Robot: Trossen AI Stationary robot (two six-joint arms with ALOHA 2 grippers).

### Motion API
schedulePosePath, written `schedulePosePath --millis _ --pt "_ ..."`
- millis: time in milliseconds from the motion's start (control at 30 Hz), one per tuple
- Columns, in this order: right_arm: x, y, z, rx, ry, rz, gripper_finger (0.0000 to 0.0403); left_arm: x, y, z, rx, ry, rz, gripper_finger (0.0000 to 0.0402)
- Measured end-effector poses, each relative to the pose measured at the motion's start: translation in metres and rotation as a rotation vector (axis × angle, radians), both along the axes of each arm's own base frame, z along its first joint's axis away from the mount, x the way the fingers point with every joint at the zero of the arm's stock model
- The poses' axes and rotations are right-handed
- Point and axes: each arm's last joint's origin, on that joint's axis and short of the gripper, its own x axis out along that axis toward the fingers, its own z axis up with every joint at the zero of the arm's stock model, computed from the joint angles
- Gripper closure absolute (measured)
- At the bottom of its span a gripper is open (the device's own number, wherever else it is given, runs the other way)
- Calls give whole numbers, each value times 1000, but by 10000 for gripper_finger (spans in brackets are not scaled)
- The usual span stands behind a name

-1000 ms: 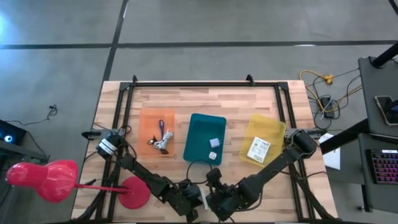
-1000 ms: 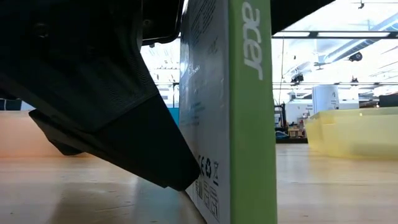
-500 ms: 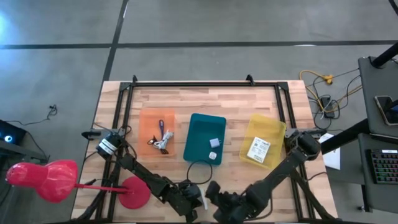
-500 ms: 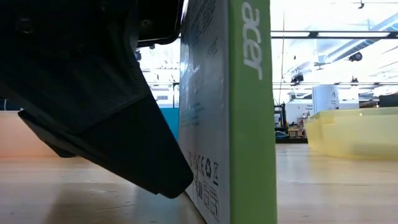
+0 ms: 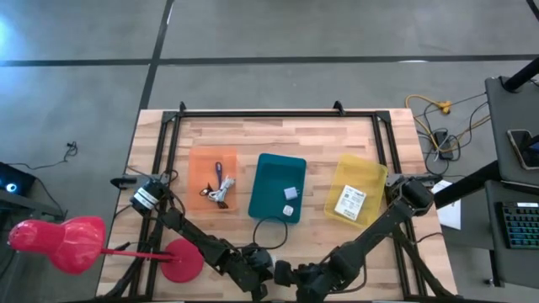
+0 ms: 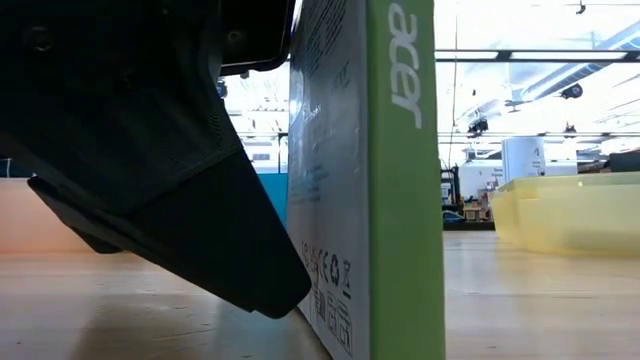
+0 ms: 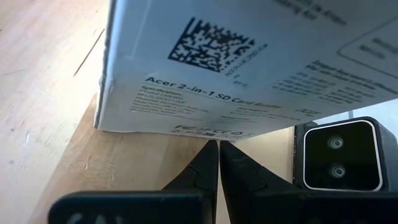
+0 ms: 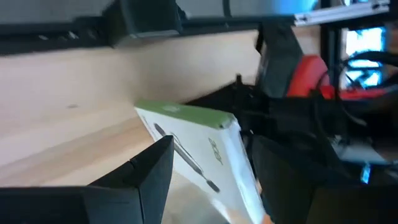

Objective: Pick and place items into bin
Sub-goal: Put the card reader box into the yellow bin

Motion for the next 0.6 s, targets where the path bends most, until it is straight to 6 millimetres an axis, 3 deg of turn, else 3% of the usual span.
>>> schedulePosePath --millis 300,600 --pt "12 -12 1 -9 4 56 197 0 0 1 -7 -7 -2 402" --pt "15 -11 -7 43 49 107 197 1 0 1 -7 -7 0 402"
